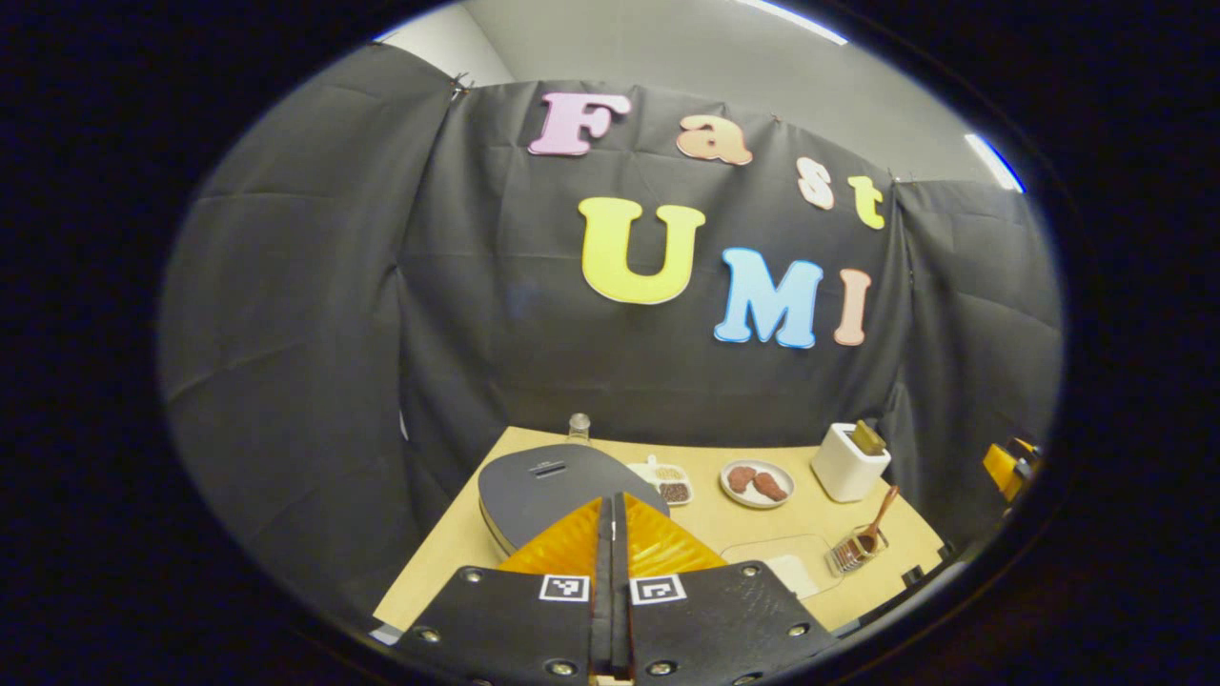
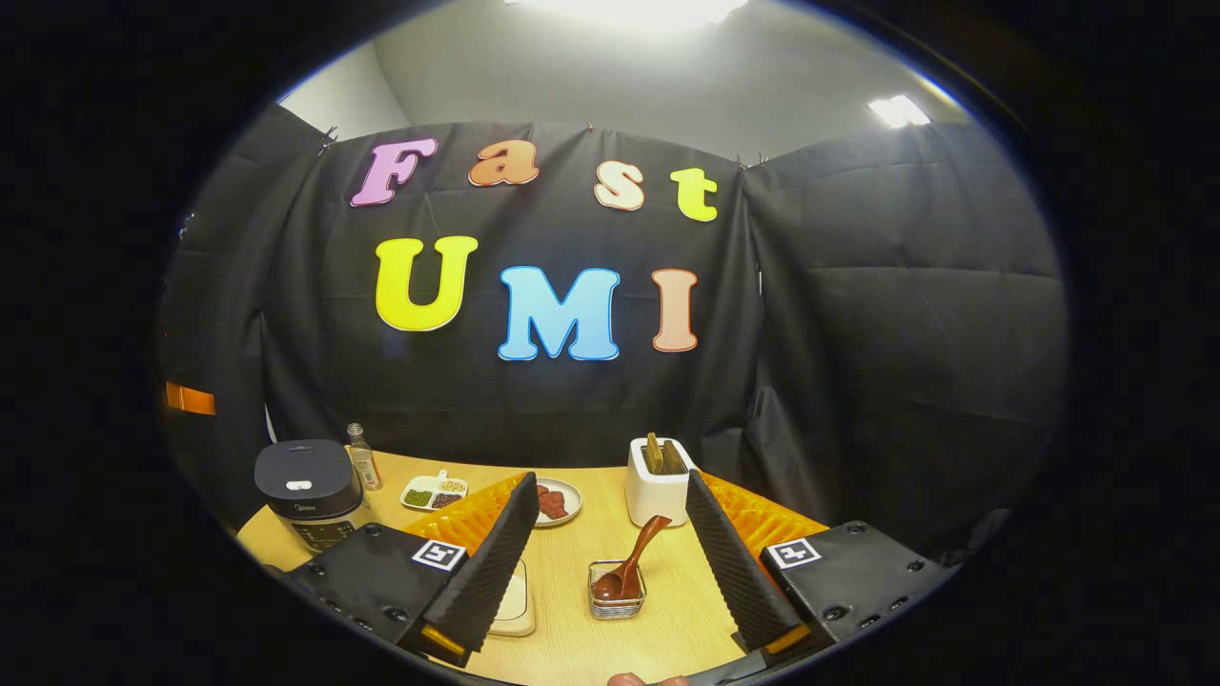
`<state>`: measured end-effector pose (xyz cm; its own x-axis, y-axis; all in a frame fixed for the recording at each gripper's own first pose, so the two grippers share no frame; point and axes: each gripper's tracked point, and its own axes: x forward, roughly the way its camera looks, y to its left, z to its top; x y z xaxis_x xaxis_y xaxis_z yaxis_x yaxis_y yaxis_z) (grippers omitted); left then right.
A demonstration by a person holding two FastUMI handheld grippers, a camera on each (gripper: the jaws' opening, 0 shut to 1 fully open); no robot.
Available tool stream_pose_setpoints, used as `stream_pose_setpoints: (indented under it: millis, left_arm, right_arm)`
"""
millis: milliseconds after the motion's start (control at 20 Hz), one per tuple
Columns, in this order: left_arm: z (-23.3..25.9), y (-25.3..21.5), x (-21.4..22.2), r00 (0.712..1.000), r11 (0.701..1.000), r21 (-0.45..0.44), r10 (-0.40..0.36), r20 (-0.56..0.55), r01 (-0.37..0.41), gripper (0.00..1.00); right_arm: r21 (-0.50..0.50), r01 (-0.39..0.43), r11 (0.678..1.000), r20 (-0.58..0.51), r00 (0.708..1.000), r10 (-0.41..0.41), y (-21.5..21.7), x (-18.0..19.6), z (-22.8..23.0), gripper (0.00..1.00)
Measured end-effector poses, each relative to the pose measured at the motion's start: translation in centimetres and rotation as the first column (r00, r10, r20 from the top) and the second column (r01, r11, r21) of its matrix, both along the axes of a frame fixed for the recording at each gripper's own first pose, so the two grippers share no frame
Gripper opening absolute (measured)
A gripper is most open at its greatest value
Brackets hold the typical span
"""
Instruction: Close the left gripper, press the button to open the rice cooker; take a wooden spoon from the chopstick holder with the right hand, scoop a spoonful of rice and pour it into the rice cooker, then put the wooden spoon back into the chopstick holder.
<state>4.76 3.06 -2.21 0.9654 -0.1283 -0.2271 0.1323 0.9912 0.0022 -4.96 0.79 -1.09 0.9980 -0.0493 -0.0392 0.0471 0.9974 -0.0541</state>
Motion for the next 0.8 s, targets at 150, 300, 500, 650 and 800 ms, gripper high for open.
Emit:
stream_pose_setpoints:
  millis: [150,300,500,650,800]
  left_arm:
    - [0.2,0.1,2.1,0.997,0.998,-0.045,-0.055,-0.053,0.053,0.01]
    - [-0.9,0.5,4.6,0.987,0.992,-0.105,-0.081,-0.137,0.067,0.01]
    - [-3.8,-0.1,8.0,0.960,0.984,-0.154,-0.131,-0.249,0.094,0.01]
    - [-6.8,-0.4,9.8,0.937,0.982,-0.156,-0.149,-0.316,0.103,0.00]
    - [-9.5,-1.4,11.2,0.915,0.981,-0.158,-0.166,-0.367,0.114,0.01]
  right_arm:
    - [0.003,0.020,1.000,0.007,1.000,-0.020,-0.5,-0.4,0.4,0.99]
    - [0.000,0.036,0.999,0.013,0.999,-0.036,-1.1,-0.9,0.7,0.98]
    - [-0.016,0.065,0.998,0.003,0.998,-0.065,-2.4,-1.9,0.2,0.94]
    - [-0.008,0.090,0.996,-0.014,0.996,-0.090,-3.3,-2.5,-0.3,0.99]
    - [0.001,0.117,0.993,-0.029,0.993,-0.117,-4.2,-2.9,-0.6,0.98]
